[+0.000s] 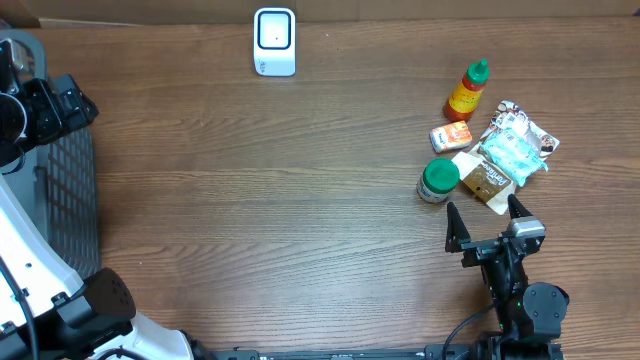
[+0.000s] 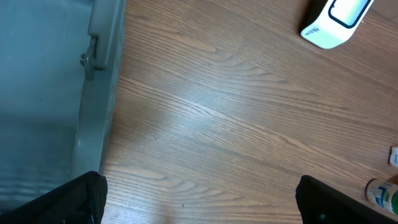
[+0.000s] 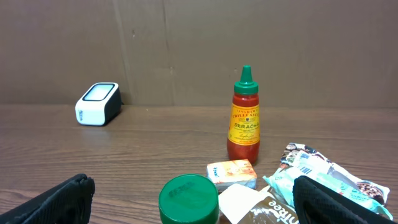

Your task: Scan the item barcode

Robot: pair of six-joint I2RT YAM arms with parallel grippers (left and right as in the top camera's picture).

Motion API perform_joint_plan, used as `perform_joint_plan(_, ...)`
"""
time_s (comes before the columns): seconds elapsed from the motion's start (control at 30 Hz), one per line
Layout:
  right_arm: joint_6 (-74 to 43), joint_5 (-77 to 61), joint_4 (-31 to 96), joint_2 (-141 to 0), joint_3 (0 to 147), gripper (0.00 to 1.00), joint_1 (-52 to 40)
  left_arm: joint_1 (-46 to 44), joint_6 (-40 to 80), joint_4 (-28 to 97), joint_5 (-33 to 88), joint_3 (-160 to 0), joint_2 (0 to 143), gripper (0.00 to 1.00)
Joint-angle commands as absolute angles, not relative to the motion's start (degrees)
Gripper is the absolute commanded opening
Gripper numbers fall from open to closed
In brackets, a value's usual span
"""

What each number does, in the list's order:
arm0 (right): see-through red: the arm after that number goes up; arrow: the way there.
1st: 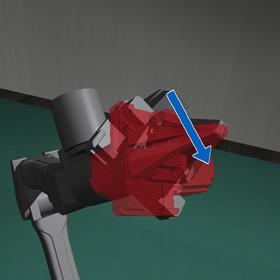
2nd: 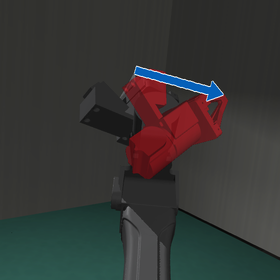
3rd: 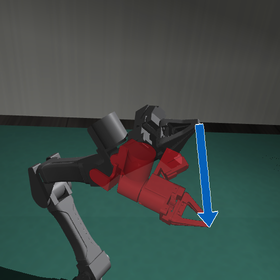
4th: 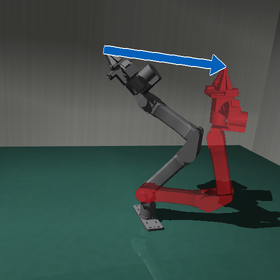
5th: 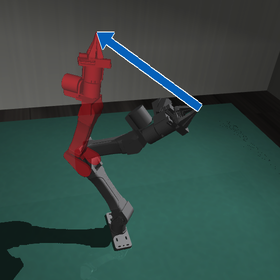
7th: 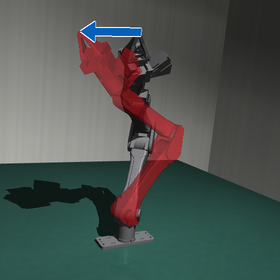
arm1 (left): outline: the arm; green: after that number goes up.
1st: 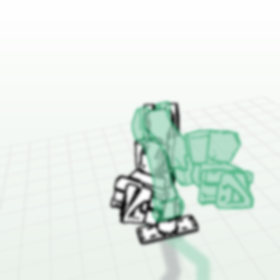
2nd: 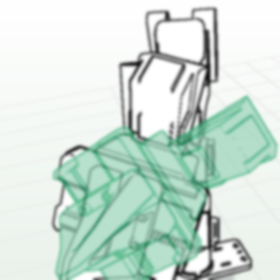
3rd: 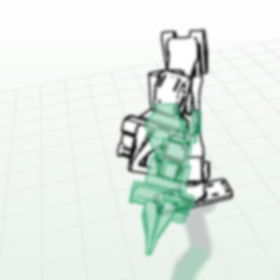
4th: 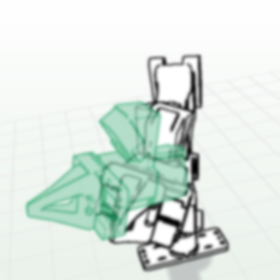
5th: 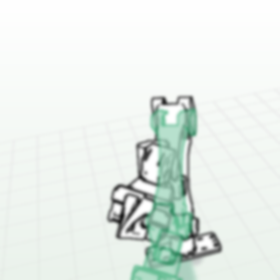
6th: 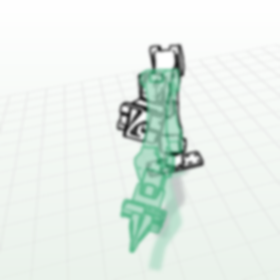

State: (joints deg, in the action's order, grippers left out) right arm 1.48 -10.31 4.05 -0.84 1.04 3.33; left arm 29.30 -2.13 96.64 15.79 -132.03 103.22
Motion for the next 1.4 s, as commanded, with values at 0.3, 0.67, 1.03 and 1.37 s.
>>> perform_joint_plan(0.3,1.30,-10.57,3.75,-0.16,0.47,1.00,3.55,29.23,-3.22,96.64,15.90,-131.98,103.50,1.00)
perform_joint_plan(0.67,1.30,-10.57,3.73,-0.16,0.47,1.00,3.55,29.23,-3.25,96.64,15.90,-131.98,103.50,0.99)
perform_joint_plan(1.03,1.30,-10.57,3.73,-0.16,0.47,1.00,3.55,26.61,-3.22,96.62,15.90,-131.83,97.51,1.00)
perform_joint_plan(1.37,1.30,-10.57,3.73,-0.16,0.47,1.00,3.55,13.06,-6.68,86.78,5.63,-115.61,77.89,0.99)
